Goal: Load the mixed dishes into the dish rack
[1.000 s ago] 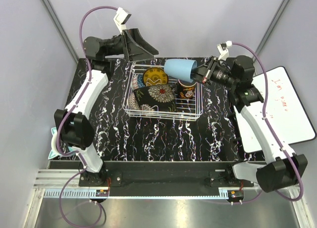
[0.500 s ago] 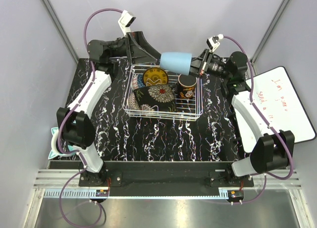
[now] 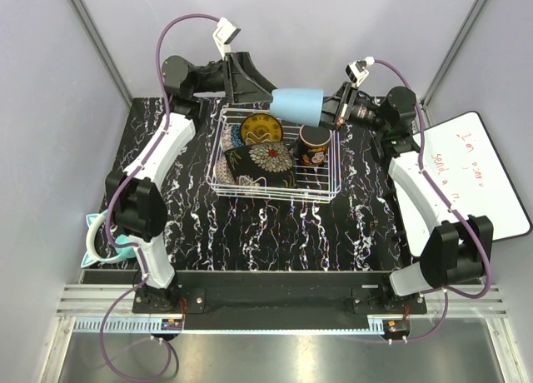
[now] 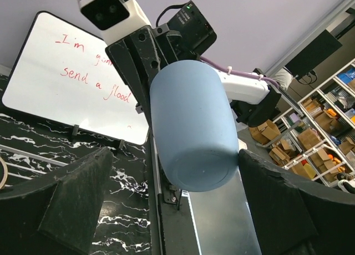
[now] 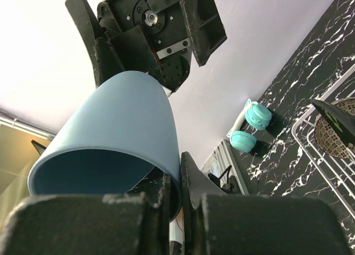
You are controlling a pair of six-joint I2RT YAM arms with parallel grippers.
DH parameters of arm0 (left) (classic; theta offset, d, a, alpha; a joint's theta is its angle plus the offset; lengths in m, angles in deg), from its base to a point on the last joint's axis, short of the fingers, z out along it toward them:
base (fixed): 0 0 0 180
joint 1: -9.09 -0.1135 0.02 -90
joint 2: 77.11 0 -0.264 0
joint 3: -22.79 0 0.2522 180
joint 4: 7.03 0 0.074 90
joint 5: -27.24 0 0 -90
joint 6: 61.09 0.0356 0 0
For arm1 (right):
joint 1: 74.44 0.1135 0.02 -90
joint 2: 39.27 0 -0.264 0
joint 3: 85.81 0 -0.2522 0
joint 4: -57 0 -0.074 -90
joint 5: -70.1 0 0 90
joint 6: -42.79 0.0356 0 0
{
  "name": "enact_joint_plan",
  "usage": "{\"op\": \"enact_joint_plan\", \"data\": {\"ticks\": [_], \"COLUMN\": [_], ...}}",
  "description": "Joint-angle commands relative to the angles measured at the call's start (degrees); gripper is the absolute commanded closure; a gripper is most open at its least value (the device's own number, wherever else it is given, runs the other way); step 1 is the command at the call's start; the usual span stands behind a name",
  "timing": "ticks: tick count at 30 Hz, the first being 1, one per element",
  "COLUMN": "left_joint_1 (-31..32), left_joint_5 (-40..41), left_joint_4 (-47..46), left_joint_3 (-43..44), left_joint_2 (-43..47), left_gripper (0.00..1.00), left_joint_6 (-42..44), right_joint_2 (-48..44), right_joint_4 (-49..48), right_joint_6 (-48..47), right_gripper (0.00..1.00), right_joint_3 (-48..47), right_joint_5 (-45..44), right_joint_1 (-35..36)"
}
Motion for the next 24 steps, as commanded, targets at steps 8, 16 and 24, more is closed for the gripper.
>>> {"op": "enact_joint_plan", "data": {"ticks": [8,16,24], "left_joint_1": [4.8,6.5,8.2], "left_joint_5": [-0.1,-0.7,-1.1], "left_joint_4": [-1.5,-4.4,-0.2], "left_joint_3": [0.2,-0.8,0.1], "left_joint_2": [1.8,2.2,1.8], "left_gripper": [0.01,0.07,0.61], "left_joint_6": [1.9,0.5,3.9], "right_joint_2": [6.0,6.3,8.1], "right_joint_4": [-8.8,-10.3,-12.6], "right_joint_6": [3.4,3.7,5.4], "right_gripper": [1.00,1.00,1.00], "right_joint_3": [-5.2,-4.8,-5.2], "right_joint_5": [0.5,-0.6,-1.2], "right_joint_1": [3.1,3.7,4.3]}}
